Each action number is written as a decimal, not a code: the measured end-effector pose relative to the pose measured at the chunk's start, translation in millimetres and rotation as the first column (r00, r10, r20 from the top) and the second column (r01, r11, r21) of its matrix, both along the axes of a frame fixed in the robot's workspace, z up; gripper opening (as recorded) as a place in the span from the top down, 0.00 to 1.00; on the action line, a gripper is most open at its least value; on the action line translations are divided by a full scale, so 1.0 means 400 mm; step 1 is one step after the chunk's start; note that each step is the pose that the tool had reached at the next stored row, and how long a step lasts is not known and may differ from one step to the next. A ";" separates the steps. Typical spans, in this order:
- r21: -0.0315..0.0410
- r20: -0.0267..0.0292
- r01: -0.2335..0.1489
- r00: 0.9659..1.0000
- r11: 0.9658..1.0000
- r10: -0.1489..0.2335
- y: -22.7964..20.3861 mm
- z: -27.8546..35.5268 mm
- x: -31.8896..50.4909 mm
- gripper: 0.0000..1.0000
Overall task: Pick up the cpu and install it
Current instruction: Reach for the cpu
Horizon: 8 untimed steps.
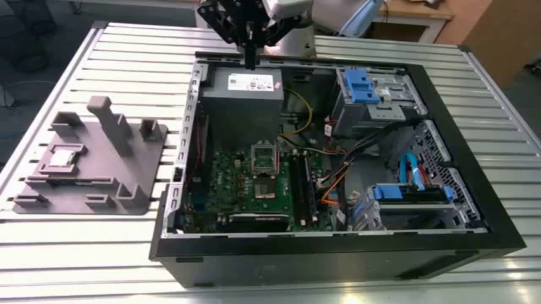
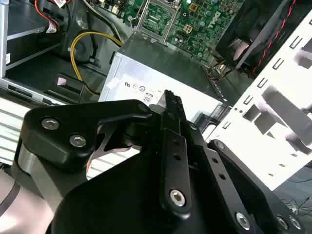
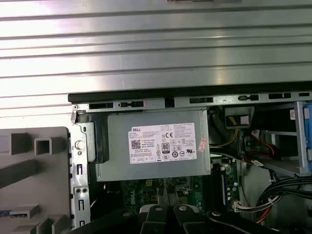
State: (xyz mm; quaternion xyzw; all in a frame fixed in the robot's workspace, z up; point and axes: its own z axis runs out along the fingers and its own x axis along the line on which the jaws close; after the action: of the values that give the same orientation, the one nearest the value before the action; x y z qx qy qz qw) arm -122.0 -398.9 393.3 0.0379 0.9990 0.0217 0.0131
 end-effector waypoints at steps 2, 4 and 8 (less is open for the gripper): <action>0.000 0.000 0.000 1.000 1.000 0.000 0.000 0.000 0.000 0.89; 0.000 0.000 0.000 1.000 1.000 0.000 0.000 0.000 0.000 0.89; 0.000 0.000 0.000 1.000 1.000 0.000 0.000 0.000 0.000 0.89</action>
State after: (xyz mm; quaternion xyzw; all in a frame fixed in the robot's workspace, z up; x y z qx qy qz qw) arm -122.0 -398.9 393.3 0.0379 0.9990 0.0217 0.0131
